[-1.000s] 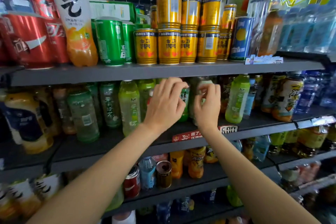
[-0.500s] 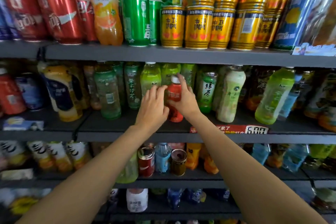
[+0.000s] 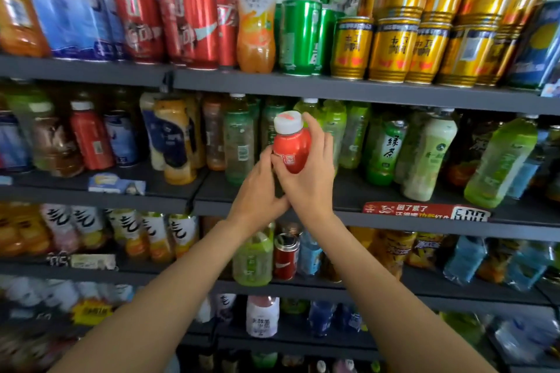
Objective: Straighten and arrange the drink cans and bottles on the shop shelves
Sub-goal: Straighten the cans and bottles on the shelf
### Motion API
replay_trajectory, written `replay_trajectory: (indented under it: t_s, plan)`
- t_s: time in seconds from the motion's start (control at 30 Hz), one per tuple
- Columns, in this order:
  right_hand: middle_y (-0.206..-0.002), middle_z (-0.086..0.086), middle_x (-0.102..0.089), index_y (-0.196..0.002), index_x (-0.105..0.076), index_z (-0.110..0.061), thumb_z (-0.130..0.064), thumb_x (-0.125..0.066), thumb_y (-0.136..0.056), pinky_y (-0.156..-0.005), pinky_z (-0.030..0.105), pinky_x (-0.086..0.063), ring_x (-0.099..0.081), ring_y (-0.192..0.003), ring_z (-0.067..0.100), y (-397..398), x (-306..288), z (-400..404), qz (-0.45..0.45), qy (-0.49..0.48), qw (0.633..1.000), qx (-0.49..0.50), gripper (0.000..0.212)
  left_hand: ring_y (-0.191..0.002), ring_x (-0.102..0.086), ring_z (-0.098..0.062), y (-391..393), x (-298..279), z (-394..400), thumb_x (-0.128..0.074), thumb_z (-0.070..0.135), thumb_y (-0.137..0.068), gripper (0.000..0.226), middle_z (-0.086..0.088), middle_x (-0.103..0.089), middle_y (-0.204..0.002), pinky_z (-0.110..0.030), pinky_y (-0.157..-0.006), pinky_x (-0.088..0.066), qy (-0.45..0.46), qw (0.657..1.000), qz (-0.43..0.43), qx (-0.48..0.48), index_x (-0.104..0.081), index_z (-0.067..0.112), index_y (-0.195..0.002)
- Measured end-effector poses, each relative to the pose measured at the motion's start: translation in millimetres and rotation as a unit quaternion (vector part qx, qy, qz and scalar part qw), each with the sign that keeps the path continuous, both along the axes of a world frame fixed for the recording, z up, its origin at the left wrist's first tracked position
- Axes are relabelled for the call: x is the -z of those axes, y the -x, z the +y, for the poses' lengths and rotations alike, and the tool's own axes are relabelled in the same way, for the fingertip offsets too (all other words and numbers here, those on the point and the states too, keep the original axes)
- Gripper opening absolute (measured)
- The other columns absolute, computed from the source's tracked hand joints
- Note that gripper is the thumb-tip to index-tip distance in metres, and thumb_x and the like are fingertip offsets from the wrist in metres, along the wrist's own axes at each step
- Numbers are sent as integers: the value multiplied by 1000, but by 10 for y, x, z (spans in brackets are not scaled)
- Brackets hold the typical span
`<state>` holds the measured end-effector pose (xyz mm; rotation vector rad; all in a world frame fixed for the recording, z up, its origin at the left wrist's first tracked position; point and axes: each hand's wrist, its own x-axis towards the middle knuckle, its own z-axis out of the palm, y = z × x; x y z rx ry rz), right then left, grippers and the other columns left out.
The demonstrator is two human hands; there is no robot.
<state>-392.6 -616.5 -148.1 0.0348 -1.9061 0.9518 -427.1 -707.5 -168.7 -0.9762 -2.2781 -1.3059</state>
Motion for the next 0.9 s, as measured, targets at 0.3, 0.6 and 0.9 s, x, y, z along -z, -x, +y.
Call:
replay_trajectory:
  t_s: [0.3, 0.6, 0.9]
  plan:
    - [-126, -5, -43, -140, -33, -16, -20, -71, -81, -91, 5, -36, -43, -113, 2, 136, -521, -2511, 63, 74, 982, -165, 71, -113, -50, -5, 61, -382, -2449, -68, 34, -78, 76, 10, -49, -125, -25, -94, -43, -65, 995, 27, -77, -26, 18, -139]
    - [-138, 9, -42, -143, -24, -12, -35, -70, -80, -104, 40, -41, -45, -126, 21, 749, -1008, -4165, 45, 38, 957, -284, 81, -111, -50, -4, 475, -815, -4104, -62, 19, -84, 65, 4, -48, -122, -2, -84, -39, -139, 978, 52, -145, -25, 9, -137]
    - [-138, 8, -46, -145, -22, -10, -19, -51, -95, -94, 12, -34, -47, -118, 12, 1747, -1397, -5441, -23, -6, 918, -396, 59, -117, -53, -17, 1460, -1414, -5403, -63, 21, -86, 59, -5, -54, -127, -29, -97, -46, -241, 936, 105, -233, -34, 11, -136]
